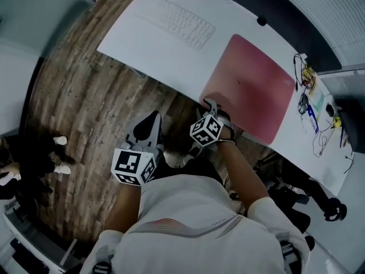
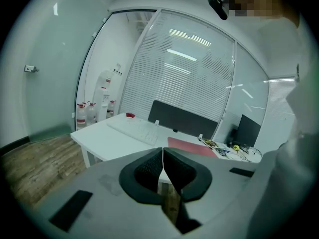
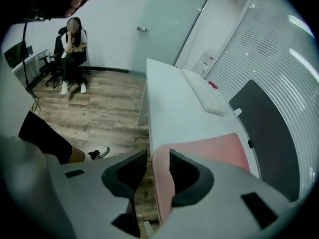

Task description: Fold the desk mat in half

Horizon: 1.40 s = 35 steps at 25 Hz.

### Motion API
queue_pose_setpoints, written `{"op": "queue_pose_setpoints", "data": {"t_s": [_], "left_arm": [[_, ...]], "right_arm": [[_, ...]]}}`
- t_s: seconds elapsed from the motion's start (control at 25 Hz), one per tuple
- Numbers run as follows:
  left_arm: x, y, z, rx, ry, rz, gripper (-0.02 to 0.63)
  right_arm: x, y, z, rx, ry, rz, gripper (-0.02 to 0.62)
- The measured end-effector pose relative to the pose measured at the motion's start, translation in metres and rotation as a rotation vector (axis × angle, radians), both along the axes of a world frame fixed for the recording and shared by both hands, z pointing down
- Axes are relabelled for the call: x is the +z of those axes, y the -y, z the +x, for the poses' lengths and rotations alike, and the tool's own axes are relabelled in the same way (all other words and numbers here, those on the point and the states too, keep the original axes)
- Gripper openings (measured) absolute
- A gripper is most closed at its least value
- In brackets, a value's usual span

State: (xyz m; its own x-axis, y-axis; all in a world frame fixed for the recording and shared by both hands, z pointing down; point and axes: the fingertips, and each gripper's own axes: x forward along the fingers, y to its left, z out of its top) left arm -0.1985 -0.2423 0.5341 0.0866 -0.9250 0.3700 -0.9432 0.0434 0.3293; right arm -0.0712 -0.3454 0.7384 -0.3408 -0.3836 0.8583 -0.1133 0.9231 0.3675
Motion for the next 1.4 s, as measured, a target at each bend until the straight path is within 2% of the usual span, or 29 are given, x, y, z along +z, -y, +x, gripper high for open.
{"op": "queue_pose_setpoints", "data": {"t_s": [0.12,0.2,0.36,0.4,0.44,0.64,0.76,1.04,1.4], "left_arm": [[0.002,-0.001,-0.007,-0.003,-0.004,-0.006,0.017],[0.002,-0.003,-0.007,0.001,-0.005,-0.009,0.017],[0.0,-0.002,-0.005,0.012,0.0,-0.008,0.017],[-0.001,-0.001,-0.003,0.018,0.001,-0.006,0.017],[-0.002,0.001,-0.001,0.025,0.002,-0.003,0.017],[-0.013,0.011,0.014,0.07,0.013,0.013,0.017],[-0.023,0.022,0.033,0.113,0.025,0.033,0.017],[-0.048,0.052,0.094,0.239,0.054,0.078,0.017],[-0.066,0.081,0.183,0.39,0.082,0.117,0.017]], "right_arm": [[0.01,0.001,-0.001,-0.009,-0.045,0.028,0.192],[0.009,0.002,-0.001,-0.01,-0.045,0.047,0.156],[-0.007,0.005,0.0,0.021,0.027,0.038,0.129],[-0.012,0.007,0.0,0.029,0.044,0.047,0.078],[-0.017,0.009,0.001,0.04,0.061,0.053,0.067],[-0.043,0.02,0.017,0.156,0.182,0.03,0.064],[-0.065,0.034,0.048,0.24,0.238,0.063,0.063],[-0.093,0.056,0.156,0.467,0.304,0.111,0.063],[-0.091,0.053,0.27,0.68,0.366,0.118,0.063]]}}
